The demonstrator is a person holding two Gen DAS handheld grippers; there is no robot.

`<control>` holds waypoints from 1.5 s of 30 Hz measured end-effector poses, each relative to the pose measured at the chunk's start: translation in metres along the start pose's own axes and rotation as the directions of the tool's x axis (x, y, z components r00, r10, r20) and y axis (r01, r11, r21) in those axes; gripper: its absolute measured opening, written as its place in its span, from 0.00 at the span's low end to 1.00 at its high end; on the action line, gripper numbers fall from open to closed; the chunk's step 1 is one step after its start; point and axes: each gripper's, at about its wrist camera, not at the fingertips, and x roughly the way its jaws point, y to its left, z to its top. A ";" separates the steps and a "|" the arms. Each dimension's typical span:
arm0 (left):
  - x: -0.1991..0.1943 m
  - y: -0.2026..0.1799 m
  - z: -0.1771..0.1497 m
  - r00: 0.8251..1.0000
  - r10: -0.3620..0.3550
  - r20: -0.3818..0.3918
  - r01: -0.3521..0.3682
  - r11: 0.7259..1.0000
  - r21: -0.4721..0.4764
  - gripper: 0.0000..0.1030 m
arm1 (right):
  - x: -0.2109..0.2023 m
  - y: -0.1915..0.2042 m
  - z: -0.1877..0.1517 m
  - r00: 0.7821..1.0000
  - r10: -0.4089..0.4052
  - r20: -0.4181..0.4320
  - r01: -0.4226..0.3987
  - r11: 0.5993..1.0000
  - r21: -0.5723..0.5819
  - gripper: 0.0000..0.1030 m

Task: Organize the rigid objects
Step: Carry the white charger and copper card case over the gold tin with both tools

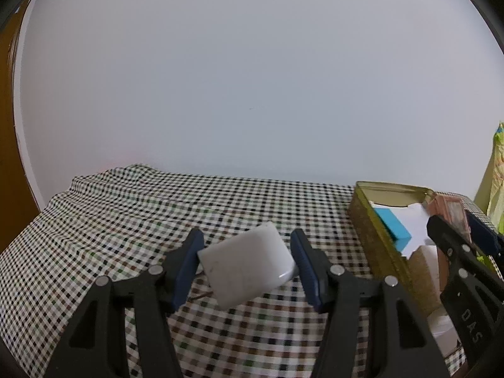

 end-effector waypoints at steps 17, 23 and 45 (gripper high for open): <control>-0.013 -0.052 0.004 0.997 -0.076 0.024 0.076 0.996 0.038 0.55 | -0.006 -0.026 0.001 0.999 -0.047 0.019 0.046 0.998 0.040 0.47; -0.021 -0.076 0.007 0.993 -0.110 0.043 0.107 0.992 0.068 0.56 | -0.022 -0.032 0.008 0.998 -0.064 0.013 0.063 0.995 0.072 0.47; -0.017 -0.143 0.008 0.979 -0.201 -0.013 0.201 0.974 0.107 0.56 | -0.002 -0.101 0.013 0.995 -0.092 -0.045 0.098 0.983 0.153 0.47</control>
